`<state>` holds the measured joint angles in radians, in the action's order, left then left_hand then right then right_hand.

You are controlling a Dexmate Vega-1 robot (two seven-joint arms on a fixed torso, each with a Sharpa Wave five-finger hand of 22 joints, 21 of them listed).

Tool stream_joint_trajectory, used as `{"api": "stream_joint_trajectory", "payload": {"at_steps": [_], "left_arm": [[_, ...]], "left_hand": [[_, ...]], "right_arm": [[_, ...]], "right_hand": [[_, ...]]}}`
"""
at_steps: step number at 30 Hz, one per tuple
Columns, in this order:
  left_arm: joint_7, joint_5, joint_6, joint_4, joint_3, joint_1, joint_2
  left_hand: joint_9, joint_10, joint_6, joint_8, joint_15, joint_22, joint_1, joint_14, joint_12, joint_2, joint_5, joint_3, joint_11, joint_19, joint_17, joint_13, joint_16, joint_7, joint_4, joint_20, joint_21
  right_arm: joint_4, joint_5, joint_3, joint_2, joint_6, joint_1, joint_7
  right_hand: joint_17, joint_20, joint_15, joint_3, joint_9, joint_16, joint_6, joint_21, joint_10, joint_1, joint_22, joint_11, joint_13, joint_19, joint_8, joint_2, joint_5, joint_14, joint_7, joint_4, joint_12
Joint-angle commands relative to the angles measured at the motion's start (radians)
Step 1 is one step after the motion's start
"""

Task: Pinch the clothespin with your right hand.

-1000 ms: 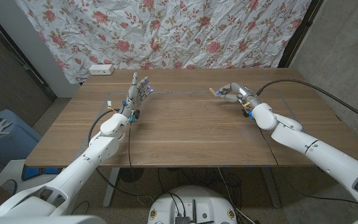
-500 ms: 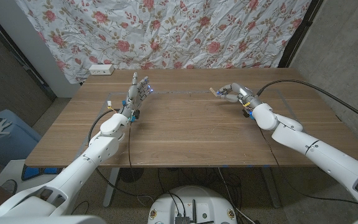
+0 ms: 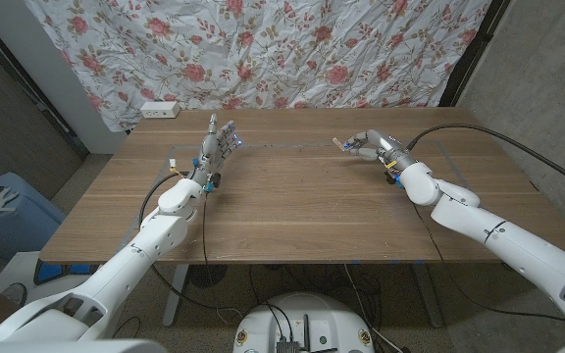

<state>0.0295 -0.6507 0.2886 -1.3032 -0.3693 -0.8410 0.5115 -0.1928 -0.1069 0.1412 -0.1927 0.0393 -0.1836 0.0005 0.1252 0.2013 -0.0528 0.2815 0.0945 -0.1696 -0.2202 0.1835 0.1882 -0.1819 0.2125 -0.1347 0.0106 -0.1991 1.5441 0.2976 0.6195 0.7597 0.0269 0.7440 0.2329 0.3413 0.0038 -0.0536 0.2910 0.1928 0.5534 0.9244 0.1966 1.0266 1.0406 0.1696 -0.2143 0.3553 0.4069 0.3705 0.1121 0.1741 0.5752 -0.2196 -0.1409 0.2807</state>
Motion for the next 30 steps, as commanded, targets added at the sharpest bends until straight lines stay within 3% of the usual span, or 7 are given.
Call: {"api": "stream_joint_trajectory", "payload": {"at_steps": [1,30], "left_arm": [[0.0,0.0,0.0,0.001,0.0,0.0,0.0],[0.0,0.0,0.0,0.001,0.0,0.0,0.0]], "left_hand": [[-0.005,-0.003,0.001,-0.006,0.007,-0.002,0.003,0.008,0.006,-0.008,0.008,-0.001,-0.007,-0.007,0.004,0.002,-0.008,0.009,-0.006,-0.001,-0.007],[-0.005,-0.003,0.001,-0.006,0.007,-0.002,0.004,0.008,0.006,-0.008,0.008,-0.001,-0.007,-0.006,0.004,0.002,-0.008,0.009,-0.006,-0.001,-0.007]], "right_arm": [[0.022,0.058,0.008,0.016,-0.01,0.0,0.02],[0.111,0.312,0.055,0.053,-0.117,0.004,0.05]], "right_hand": [[0.005,0.004,-0.154,-0.003,0.003,0.0,0.0,-0.001,0.0,-0.005,0.003,-0.001,0.005,0.004,-0.002,0.001,0.004,-0.005,0.0,-0.001,0.0],[0.007,0.005,-0.154,-0.007,0.003,-0.004,0.005,0.0,-0.002,-0.016,0.003,0.0,0.008,0.006,-0.004,0.006,0.003,-0.004,0.0,0.0,-0.002]]}}
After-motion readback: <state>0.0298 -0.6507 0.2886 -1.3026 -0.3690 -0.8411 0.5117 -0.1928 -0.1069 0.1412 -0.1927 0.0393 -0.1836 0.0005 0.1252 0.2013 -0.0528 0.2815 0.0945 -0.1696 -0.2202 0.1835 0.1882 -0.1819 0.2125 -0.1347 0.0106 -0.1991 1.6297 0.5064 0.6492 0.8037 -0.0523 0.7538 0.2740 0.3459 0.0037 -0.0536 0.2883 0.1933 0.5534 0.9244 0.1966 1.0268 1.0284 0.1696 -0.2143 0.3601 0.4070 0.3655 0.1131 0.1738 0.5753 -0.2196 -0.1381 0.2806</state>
